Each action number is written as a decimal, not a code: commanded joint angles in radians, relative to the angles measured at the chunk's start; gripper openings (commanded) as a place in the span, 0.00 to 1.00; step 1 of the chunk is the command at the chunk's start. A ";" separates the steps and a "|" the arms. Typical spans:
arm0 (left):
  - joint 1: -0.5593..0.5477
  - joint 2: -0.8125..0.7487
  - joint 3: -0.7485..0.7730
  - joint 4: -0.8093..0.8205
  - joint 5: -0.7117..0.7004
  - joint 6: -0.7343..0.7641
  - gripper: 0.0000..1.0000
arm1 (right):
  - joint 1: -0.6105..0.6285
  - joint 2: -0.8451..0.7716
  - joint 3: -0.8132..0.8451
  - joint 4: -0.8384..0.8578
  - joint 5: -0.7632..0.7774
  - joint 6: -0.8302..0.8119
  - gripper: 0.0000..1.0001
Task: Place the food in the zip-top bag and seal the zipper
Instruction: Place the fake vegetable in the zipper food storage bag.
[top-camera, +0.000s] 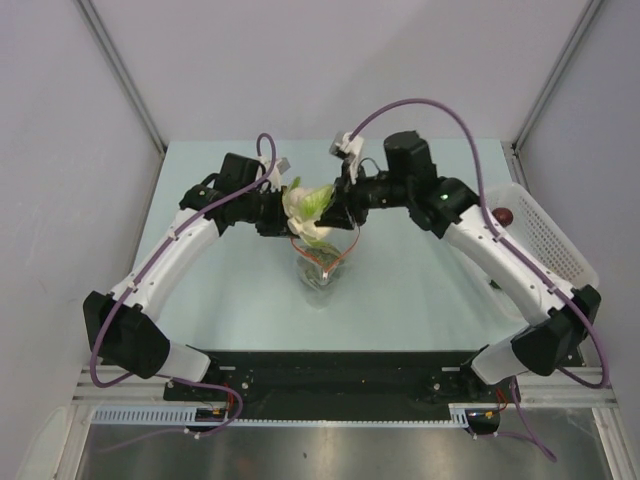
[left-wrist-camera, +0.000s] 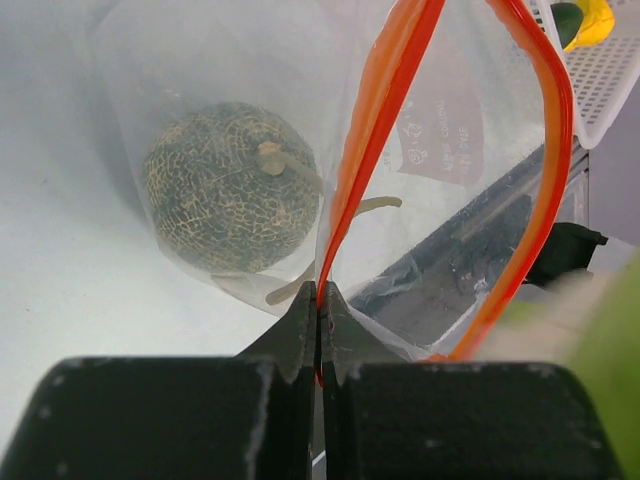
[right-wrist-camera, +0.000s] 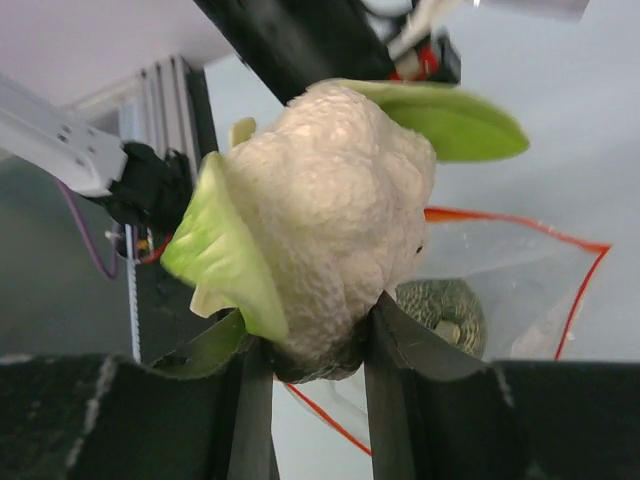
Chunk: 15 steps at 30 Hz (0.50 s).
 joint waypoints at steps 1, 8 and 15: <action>0.011 -0.042 -0.006 0.021 0.034 0.010 0.00 | 0.034 0.024 -0.079 0.031 0.184 -0.098 0.00; 0.029 -0.061 -0.029 0.047 0.065 0.003 0.00 | 0.041 0.101 -0.096 -0.070 0.333 -0.183 0.00; 0.043 -0.059 -0.021 0.044 0.086 0.003 0.00 | 0.090 0.170 -0.085 -0.176 0.540 -0.281 0.00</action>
